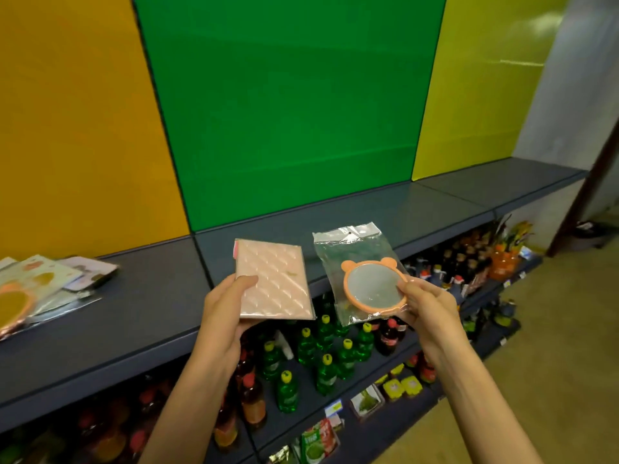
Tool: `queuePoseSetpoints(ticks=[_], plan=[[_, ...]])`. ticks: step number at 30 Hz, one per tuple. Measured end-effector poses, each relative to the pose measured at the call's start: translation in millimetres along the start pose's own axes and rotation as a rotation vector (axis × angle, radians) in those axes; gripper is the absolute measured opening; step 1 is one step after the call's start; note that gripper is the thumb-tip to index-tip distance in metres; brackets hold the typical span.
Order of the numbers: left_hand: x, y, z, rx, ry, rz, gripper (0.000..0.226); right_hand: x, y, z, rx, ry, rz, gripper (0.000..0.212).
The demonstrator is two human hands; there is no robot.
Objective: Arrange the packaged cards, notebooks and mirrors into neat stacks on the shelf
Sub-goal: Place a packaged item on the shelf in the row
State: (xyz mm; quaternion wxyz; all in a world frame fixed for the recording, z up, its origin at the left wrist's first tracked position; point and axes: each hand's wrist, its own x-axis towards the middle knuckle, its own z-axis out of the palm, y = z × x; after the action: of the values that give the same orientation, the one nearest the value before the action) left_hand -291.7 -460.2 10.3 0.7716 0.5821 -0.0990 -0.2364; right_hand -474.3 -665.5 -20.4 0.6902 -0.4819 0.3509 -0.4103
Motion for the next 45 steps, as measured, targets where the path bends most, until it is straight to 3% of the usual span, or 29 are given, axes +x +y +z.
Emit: queuePoseSetpoints(ticks=[8,18,24,32,35,37,40,45], plan=[[39,-30,97,-0.012,0.019,0.030,0.010,93,-14,-47,-0.038,-0.027,-0.014,0.010],[137,-67,217,-0.087,0.099,-0.019,0.014,287,-50,-76,-0.162,-0.025,-0.058,0.011],[187,-71,265,0.038,0.096,-0.062,0.013,390,-73,-87,-0.113,-0.021,-0.008,0.011],[241,-81,323,0.183,0.137,-0.119,0.021,530,-87,-104,-0.255,-0.061,0.055,0.011],[258,-84,354,0.208,0.163,-0.131,0.019,588,-76,-109,-0.365,-0.074,0.091,0.005],[272,-88,373,0.218,0.187,-0.135,0.021,625,-67,-110,-0.453,-0.065,0.081,0.014],[294,-100,396,0.228,0.211,-0.153,0.022,634,-82,-107,-0.688,-0.025,-0.037,0.016],[329,-120,428,0.263,0.238,-0.191,0.020,667,-84,-114,-1.064,-0.119,-0.231,0.027]])
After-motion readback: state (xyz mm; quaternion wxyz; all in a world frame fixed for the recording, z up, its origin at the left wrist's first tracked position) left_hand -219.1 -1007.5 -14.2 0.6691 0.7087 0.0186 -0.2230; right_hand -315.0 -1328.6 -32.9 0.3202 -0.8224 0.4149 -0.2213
